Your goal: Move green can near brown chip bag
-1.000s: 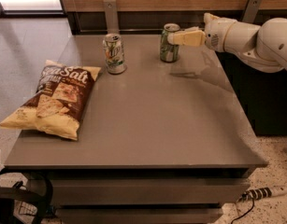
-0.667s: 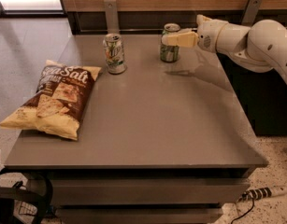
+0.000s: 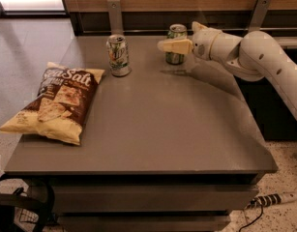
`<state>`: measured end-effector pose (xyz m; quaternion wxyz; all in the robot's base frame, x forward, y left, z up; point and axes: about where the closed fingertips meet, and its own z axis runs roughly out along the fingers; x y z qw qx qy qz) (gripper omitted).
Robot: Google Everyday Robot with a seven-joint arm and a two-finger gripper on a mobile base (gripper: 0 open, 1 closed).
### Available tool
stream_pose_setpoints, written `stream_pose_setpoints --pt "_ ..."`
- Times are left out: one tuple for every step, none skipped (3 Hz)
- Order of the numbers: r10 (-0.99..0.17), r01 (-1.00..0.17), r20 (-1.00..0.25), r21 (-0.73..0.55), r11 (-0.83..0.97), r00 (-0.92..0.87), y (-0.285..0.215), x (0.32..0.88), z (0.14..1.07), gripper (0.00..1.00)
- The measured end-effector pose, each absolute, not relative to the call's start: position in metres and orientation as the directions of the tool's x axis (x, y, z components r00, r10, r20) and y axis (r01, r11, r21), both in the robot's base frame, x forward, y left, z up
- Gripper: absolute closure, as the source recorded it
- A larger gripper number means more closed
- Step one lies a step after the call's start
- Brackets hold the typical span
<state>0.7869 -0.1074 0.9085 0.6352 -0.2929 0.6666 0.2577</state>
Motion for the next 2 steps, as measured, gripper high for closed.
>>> stream_pose_setpoints --pt "-0.058 -0.721 -0.998 -0.026 0.692 -0.02 -0.1016 0.7878 0.9054 0.31" --pt "-0.058 -0.724 -0.998 -0.026 0.689 -0.02 -0.0985 0.7879 0.9054 0.56"
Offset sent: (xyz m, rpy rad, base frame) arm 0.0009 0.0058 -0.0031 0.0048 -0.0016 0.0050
